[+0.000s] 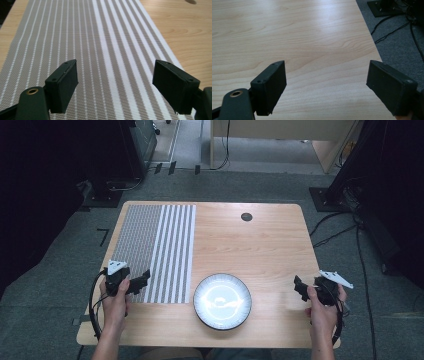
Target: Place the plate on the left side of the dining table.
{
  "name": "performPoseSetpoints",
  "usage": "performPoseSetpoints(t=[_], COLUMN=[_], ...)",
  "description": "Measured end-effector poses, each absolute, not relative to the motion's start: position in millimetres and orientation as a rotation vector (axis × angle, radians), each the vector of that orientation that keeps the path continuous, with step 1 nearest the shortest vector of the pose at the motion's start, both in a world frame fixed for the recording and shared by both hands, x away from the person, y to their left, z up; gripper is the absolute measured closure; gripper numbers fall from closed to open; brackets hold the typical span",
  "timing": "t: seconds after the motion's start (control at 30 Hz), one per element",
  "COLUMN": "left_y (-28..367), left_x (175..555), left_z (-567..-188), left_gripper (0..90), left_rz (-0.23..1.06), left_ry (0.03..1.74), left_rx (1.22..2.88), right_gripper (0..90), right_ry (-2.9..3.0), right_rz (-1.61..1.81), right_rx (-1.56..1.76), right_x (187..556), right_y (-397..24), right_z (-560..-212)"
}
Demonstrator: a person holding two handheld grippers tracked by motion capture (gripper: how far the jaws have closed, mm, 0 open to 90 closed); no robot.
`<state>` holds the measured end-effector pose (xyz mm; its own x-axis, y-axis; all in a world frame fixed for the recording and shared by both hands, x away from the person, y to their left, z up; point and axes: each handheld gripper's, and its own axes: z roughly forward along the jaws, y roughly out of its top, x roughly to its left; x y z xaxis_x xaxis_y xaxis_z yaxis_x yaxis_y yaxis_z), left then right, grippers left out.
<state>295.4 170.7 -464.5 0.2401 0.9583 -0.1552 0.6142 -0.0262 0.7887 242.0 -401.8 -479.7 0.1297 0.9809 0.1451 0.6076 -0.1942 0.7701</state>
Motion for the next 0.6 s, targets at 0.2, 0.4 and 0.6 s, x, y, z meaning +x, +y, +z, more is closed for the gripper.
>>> performPoseSetpoints(t=[0.2,0.4,0.6], left_y=[149.8,130.7,116.8], left_x=[289.3,282.0,279.2], left_z=[-464.8,-458.8,-459.0], left_gripper=[17.8,17.2,17.2], left_rz=[0.524,0.497,0.460], left_ry=[1.414,1.361,1.335], left_rx=[1.758,1.763,1.781], right_gripper=[16.6,16.6,16.6], right_ry=[1.496,1.568,1.592], right_rz=[0.925,0.942,0.961], right_rx=[1.912,1.850,1.828], right_x=[239.8,243.5,242.4], right_y=[-394.1,-372.7,-359.4], right_z=[-479.5,-472.5,-467.3])
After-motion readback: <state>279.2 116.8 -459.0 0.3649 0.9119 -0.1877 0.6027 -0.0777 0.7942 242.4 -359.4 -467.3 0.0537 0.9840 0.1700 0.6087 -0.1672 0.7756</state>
